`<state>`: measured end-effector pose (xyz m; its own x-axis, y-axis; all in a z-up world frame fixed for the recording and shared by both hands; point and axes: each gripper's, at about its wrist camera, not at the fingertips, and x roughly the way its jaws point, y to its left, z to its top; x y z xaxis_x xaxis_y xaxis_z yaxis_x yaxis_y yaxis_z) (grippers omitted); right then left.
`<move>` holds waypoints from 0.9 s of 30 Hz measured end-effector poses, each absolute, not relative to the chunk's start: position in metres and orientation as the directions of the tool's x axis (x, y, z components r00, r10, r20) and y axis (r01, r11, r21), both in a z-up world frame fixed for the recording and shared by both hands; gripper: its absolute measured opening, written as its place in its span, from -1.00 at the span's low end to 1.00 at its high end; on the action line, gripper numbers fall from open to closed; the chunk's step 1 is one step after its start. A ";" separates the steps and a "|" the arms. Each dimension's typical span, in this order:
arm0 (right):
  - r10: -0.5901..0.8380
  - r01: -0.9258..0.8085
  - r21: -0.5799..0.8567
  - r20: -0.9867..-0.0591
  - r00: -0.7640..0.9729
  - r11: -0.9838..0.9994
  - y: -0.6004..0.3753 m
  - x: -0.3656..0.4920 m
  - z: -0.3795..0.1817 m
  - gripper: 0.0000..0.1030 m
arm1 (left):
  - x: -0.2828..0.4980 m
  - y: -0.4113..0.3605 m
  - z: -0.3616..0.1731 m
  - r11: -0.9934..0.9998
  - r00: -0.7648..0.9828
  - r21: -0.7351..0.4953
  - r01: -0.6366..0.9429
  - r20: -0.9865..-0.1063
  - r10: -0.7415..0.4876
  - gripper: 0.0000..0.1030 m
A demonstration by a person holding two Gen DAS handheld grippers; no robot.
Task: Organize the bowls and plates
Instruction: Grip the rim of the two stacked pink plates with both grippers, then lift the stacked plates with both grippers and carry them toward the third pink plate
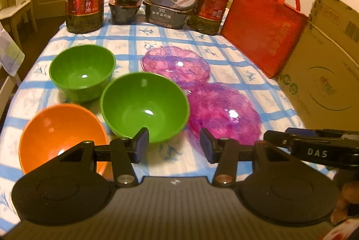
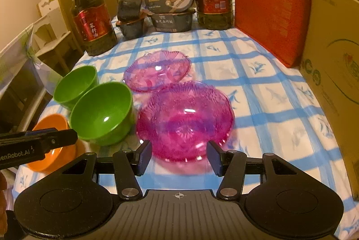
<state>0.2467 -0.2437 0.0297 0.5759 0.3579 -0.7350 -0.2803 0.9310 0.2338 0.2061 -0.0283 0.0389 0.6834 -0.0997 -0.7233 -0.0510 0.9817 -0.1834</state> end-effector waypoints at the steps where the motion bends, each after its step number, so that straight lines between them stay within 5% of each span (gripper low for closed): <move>1: 0.361 -0.283 0.236 -0.737 0.572 0.930 -0.242 0.252 0.029 0.05 | 0.211 -0.026 0.039 0.983 0.680 -0.177 -0.050 -0.727 -0.096 -0.11; 16: 0.376 -0.282 0.258 -0.746 0.549 0.924 -0.237 0.358 0.022 0.05 | 0.325 0.007 0.049 0.995 0.646 -0.098 0.031 -0.757 -0.095 0.00; 27: 0.416 -0.284 0.315 -0.793 0.445 0.905 -0.218 0.461 -0.015 0.05 | 0.439 0.024 0.001 0.991 0.551 -0.135 -0.014 -0.828 -0.105 0.00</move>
<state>0.4609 -0.2182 -0.0148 0.4445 0.4158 -0.7934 -0.2843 0.9054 0.3152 0.4387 0.0238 0.0013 0.5513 -0.1049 -0.8277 -0.0144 0.9907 -0.1351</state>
